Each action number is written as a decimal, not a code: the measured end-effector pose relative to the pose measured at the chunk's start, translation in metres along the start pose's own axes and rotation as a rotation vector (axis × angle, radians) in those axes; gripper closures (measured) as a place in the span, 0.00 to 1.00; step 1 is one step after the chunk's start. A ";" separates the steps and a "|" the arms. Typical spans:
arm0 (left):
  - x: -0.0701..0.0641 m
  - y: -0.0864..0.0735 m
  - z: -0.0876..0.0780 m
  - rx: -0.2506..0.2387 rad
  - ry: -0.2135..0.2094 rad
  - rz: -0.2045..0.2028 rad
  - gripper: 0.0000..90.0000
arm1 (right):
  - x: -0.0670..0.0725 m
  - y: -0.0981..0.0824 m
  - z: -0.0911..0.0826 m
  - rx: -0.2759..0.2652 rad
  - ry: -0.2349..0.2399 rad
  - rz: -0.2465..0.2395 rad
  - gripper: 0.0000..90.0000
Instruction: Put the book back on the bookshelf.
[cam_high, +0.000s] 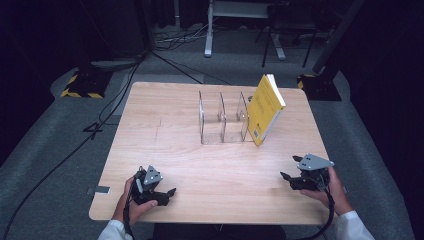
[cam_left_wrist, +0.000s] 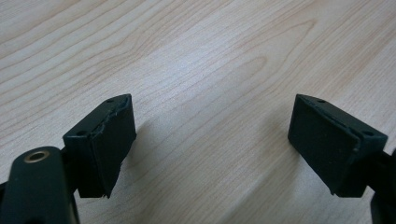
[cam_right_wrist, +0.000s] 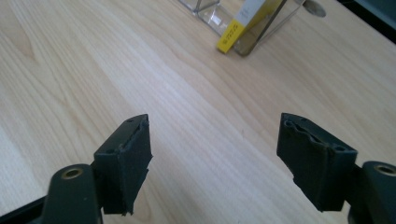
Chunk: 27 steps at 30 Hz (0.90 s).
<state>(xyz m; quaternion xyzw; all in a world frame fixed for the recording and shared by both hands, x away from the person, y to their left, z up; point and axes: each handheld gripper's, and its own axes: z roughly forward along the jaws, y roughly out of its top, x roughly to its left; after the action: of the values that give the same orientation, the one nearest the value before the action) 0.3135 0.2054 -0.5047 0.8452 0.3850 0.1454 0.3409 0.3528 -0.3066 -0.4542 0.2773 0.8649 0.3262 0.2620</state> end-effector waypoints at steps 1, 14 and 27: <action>0.000 0.000 0.000 -0.001 0.000 0.001 0.17 | 0.001 -0.004 0.000 -0.001 -0.003 0.008 0.30; 0.000 0.000 0.000 -0.001 0.005 0.003 0.17 | -0.001 -0.052 -0.005 0.034 -0.022 0.092 0.29; -0.002 0.000 0.000 -0.006 0.019 -0.003 0.17 | -0.005 -0.087 -0.019 0.018 -0.017 0.257 0.27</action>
<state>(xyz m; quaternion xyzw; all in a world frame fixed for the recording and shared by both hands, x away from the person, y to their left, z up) 0.3125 0.2042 -0.5048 0.8422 0.3892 0.1541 0.3399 0.3171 -0.3728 -0.5017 0.3908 0.8230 0.3469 0.2227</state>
